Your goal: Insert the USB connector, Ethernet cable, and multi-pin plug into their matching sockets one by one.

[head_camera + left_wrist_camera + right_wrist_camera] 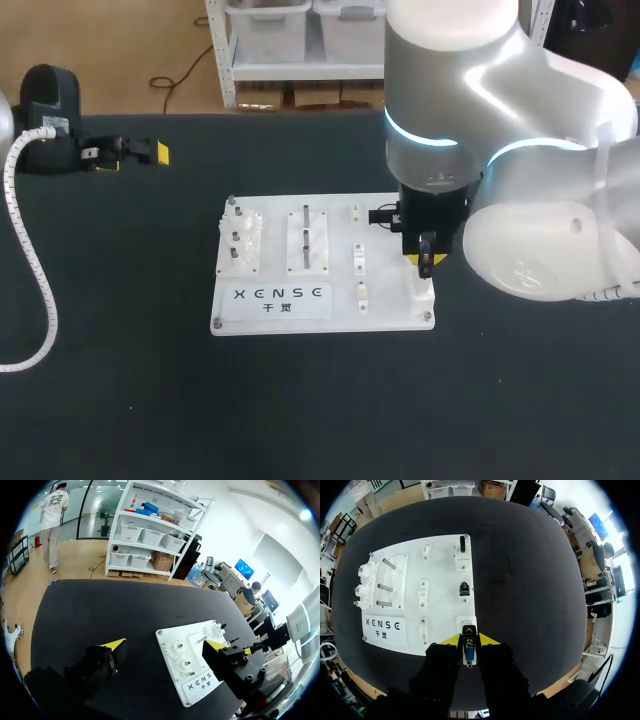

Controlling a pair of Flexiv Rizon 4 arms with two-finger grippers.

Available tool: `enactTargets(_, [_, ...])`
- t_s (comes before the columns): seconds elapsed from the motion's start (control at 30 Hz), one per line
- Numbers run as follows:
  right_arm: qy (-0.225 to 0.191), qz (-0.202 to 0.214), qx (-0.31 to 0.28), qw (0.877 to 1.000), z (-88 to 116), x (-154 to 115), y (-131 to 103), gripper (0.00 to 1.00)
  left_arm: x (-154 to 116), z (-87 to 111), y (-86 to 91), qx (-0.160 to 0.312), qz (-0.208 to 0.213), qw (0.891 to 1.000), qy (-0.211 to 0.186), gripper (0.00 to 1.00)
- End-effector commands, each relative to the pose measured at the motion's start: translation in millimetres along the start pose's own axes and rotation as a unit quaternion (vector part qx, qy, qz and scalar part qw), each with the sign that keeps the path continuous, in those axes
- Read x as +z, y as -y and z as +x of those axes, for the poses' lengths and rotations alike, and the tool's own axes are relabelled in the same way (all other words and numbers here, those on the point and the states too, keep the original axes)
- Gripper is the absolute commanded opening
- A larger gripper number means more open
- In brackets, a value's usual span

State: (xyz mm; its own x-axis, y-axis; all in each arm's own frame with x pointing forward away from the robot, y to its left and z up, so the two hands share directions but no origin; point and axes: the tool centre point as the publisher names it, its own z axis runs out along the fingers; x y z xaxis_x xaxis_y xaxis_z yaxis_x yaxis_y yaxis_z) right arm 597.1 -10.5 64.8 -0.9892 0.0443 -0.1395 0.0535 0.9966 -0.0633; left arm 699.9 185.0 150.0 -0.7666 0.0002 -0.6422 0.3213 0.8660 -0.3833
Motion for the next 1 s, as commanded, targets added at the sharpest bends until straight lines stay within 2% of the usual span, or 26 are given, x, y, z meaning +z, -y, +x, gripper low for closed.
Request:
enactTargets(0.03, [0.004,0.000,0.001,1.000,2.7,1.4,1.6,0.00,0.0,0.0,0.0,0.000,0.000,1.000,0.000,1.00])
enactTargets(0.7, [0.023,-0.010,0.003,1.000,9.4,7.2,4.7,0.00,0.0,0.0,0.0,0.000,0.000,1.000,0.000,1.00])
enactTargets(1.0, [0.007,-0.007,0.011,1.000,8.7,21.3,5.3,0.00,0.0,0.0,0.0,0.000,0.000,1.000,0.000,1.00])
